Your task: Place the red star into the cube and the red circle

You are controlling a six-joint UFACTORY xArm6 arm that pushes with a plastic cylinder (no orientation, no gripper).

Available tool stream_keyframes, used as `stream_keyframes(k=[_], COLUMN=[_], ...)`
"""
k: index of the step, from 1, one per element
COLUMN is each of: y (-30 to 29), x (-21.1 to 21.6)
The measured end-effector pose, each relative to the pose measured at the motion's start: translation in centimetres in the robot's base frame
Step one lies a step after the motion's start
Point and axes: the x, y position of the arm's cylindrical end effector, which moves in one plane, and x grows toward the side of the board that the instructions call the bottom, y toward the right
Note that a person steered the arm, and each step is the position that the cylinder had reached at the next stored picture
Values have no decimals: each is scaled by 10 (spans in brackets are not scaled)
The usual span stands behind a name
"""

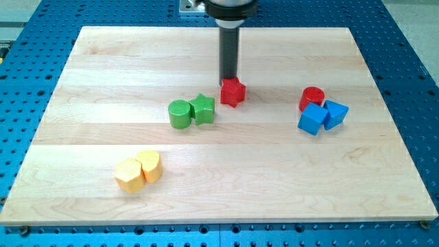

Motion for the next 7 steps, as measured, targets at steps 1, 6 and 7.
stream_keyframes(k=[1,6,7], y=[-28,27,37], x=[-3,71,77])
